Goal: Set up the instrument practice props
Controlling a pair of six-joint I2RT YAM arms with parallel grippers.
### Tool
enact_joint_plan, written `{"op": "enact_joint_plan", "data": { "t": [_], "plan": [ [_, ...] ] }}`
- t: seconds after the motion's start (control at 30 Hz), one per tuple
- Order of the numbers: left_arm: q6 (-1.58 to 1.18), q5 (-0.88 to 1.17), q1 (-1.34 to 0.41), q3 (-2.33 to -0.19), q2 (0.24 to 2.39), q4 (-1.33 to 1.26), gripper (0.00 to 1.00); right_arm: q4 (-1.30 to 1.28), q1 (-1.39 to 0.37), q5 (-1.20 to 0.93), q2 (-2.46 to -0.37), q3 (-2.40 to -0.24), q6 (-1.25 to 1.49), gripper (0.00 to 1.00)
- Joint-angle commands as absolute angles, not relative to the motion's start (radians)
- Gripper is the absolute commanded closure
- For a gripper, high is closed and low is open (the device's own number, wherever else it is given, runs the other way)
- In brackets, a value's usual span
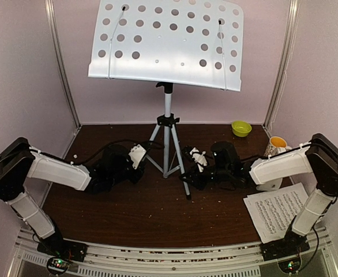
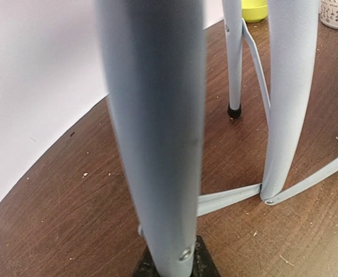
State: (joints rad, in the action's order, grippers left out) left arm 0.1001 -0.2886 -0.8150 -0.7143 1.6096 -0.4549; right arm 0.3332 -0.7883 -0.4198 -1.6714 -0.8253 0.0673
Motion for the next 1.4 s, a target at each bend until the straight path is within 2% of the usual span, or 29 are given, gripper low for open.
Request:
{"op": "enact_joint_plan", "data": {
  "t": [0.0,0.23,0.5,0.67,1.1,1.37],
  "plan": [
    [0.196,-0.304,-0.809,-0.681,1.539,-0.456,1.0,0.288,-0.74,-0.353,-1.631,-0.763,0.233,1.0],
    [0.173,-0.3,-0.8,-0.633,1.513,-0.43,1.0,0.284,-0.741,-0.382,-1.572,-0.685,0.313,1.0],
    [0.137,-0.317,-0.783,-0.537,1.459,-0.428,1.0,0.143,-0.742,-0.331,-1.457,-0.608,0.278,1.0],
    [0.114,-0.297,-0.782,-0.507,1.459,-0.458,1.0,0.17,-0.742,-0.328,-1.484,-0.586,0.282,1.0],
    [0.193,-0.294,-0.771,-0.77,1.671,-0.466,1.0,0.111,-0.696,-0.244,-1.678,-0.885,0.188,1.0],
    [0.175,-0.207,-0.707,-0.861,1.733,-0.473,1.0,0.025,-0.634,-0.246,-1.725,-1.017,0.115,1.0]
  ]
}}
